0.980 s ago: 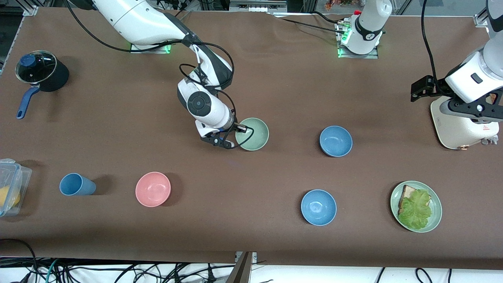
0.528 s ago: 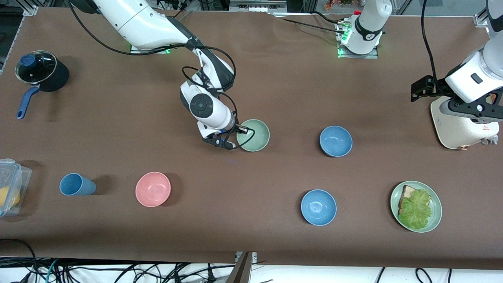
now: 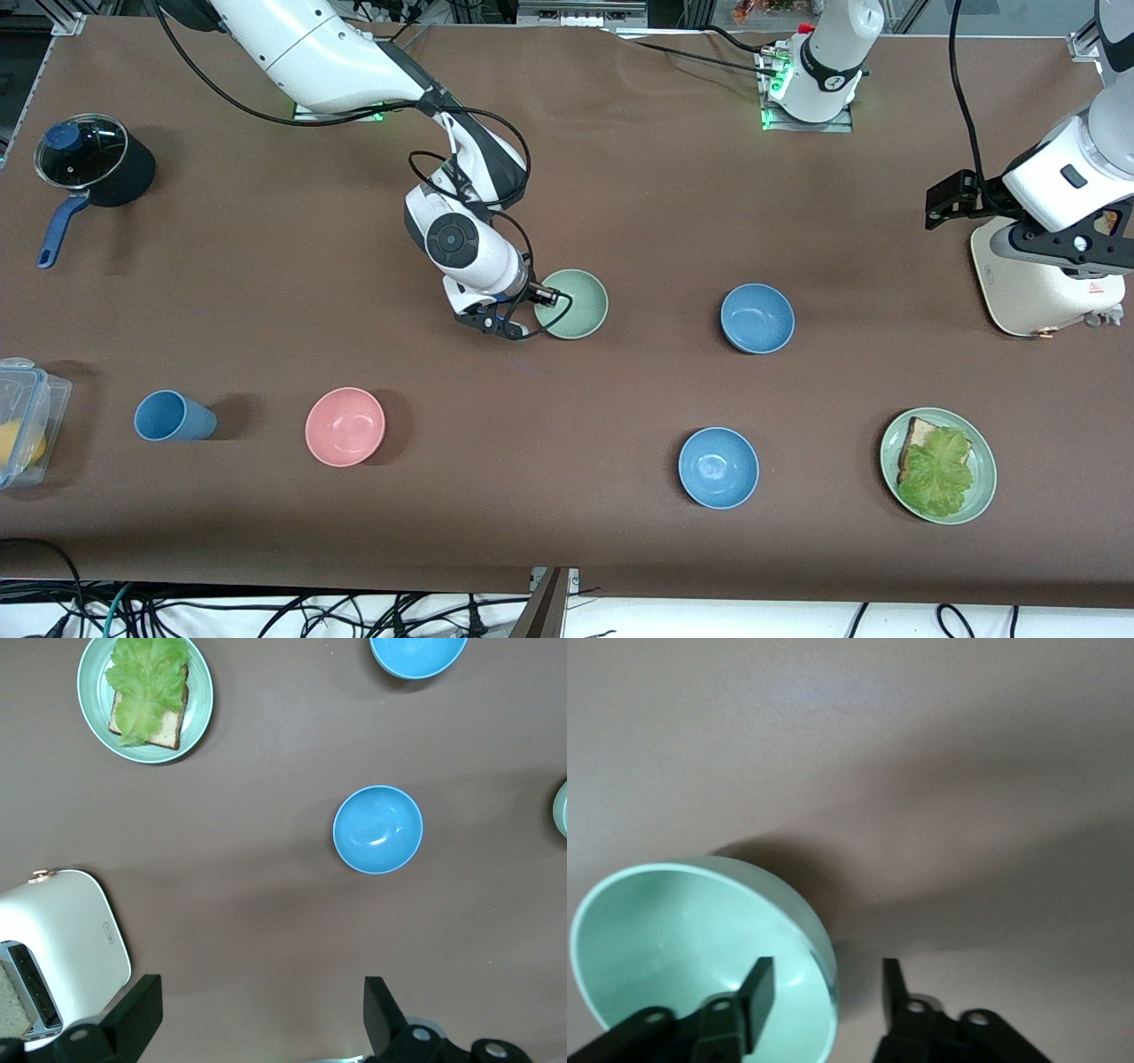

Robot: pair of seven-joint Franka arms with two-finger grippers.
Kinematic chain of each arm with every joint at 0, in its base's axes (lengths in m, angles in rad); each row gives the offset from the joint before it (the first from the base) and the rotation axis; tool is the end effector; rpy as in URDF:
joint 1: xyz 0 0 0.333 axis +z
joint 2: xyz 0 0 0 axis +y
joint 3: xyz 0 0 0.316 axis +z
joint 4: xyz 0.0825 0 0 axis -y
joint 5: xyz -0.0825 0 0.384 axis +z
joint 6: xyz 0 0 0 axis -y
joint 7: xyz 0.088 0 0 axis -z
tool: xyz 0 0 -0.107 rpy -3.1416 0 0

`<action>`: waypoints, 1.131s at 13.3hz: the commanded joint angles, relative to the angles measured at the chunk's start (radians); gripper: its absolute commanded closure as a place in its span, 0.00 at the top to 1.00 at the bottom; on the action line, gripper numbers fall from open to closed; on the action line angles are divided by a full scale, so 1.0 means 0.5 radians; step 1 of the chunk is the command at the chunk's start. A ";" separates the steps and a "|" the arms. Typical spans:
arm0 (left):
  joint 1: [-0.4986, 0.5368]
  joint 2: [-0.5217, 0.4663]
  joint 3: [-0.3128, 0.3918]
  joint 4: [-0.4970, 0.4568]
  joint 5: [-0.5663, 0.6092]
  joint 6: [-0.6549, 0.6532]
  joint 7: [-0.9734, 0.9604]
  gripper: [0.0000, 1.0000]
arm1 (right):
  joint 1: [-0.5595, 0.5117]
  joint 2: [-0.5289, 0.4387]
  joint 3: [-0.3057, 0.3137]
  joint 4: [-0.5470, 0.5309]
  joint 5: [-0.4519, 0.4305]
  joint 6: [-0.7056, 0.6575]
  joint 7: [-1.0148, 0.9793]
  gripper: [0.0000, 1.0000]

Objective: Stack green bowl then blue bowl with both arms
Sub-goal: 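Open the right gripper and withdraw while the left gripper reaches the blue bowl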

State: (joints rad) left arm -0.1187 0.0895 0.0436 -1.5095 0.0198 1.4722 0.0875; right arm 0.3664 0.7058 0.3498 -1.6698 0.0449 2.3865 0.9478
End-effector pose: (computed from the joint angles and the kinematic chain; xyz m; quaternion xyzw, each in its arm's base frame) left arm 0.5688 -0.0416 0.5948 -0.9947 0.0807 0.0634 0.0114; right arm 0.5360 0.4298 0.2184 -0.9767 0.1714 0.0775 0.1029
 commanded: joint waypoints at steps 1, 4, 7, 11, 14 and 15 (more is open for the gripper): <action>-0.002 0.030 0.002 0.071 0.019 -0.051 0.031 1.00 | 0.013 -0.022 -0.025 0.151 -0.025 -0.201 0.016 0.99; -0.008 0.051 -0.004 0.068 0.019 -0.057 0.028 1.00 | -0.003 -0.031 -0.061 0.443 -0.111 -0.593 -0.051 0.99; -0.005 0.253 -0.001 0.071 0.016 -0.106 0.043 1.00 | -0.125 -0.095 -0.061 0.517 -0.160 -0.757 -0.379 0.99; -0.005 0.330 -0.004 0.043 -0.049 -0.100 0.031 1.00 | -0.358 -0.135 -0.064 0.517 -0.166 -0.800 -0.949 0.99; -0.008 0.468 -0.011 -0.033 -0.058 0.138 0.031 1.00 | -0.511 -0.157 -0.104 0.517 -0.166 -0.864 -1.308 0.99; -0.008 0.478 -0.011 -0.137 -0.088 0.294 0.034 1.00 | -0.561 -0.178 -0.123 0.514 -0.163 -0.868 -1.422 0.99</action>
State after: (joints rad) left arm -0.1198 0.2983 0.0343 -1.5263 0.0174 1.5232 0.0875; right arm 0.1218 0.6456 0.2930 -1.4104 -0.0250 1.9817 0.3272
